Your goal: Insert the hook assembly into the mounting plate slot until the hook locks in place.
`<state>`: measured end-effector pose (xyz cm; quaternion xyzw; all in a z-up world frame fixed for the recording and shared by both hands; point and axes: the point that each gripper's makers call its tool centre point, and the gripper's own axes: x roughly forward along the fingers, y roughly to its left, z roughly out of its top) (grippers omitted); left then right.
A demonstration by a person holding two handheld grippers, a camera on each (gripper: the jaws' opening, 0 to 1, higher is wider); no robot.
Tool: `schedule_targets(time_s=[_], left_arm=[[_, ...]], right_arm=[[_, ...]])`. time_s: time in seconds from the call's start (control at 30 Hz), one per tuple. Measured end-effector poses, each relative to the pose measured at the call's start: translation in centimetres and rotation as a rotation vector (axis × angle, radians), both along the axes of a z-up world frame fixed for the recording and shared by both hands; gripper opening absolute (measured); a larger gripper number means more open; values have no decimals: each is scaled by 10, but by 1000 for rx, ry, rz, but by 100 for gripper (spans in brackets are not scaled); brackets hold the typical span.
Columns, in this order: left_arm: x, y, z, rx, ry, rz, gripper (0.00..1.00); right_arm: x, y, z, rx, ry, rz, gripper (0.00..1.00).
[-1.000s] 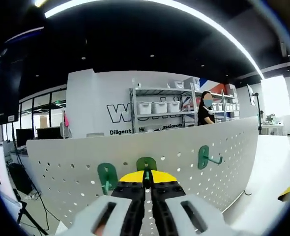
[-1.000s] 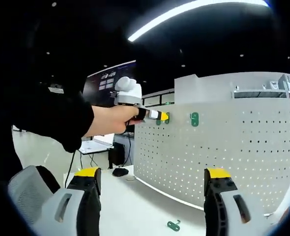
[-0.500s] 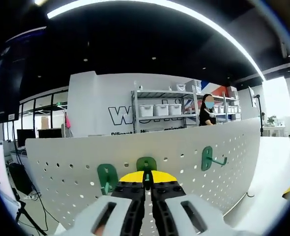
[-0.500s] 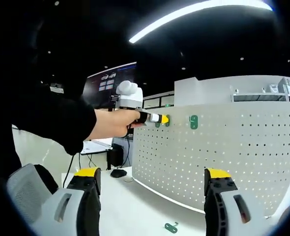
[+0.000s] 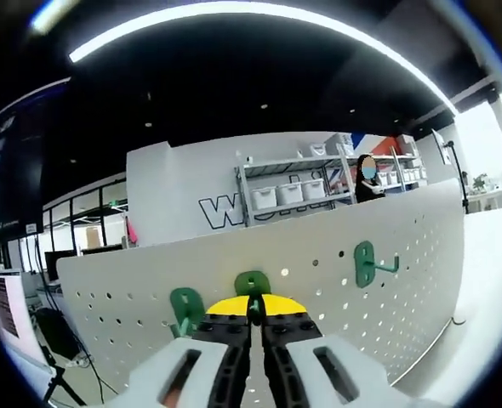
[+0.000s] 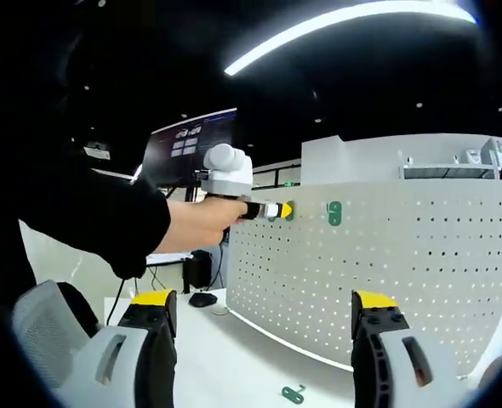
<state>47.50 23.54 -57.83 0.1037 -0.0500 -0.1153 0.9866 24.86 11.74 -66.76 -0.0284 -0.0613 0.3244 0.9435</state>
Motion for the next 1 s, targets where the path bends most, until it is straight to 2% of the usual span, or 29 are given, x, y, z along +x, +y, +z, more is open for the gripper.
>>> schedule_targets(time_s=[0.07,0.23,0.3,0.4,0.5,0.8,0.9,1.0], left_arm=[[0,0,0,22,-6,10,3],[2,4,0,-18,3,-2,4],[-1,4,-1,-67,27,-28,5],[-4,5,-4,-53,45,-36,5],[-9,7,-2,-69,46,-37,12],[-37,16,5,-84,36,-51,15],[-47,19,-2,-78,55,-62,15],[-55,20,-10,-67,70,-68,14]], right_arm=[[0,0,0,1,0,-2,81],[0,-1,0,-1,-1,-6,82],[0,-2,1,0,-2,-10,82],[1,-3,1,2,-2,-14,82],[1,-3,1,-5,-4,-14,82],[1,-8,2,-29,-17,-48,79],[2,-10,3,-40,-21,-58,74],[2,-11,-4,-66,7,-59,68]])
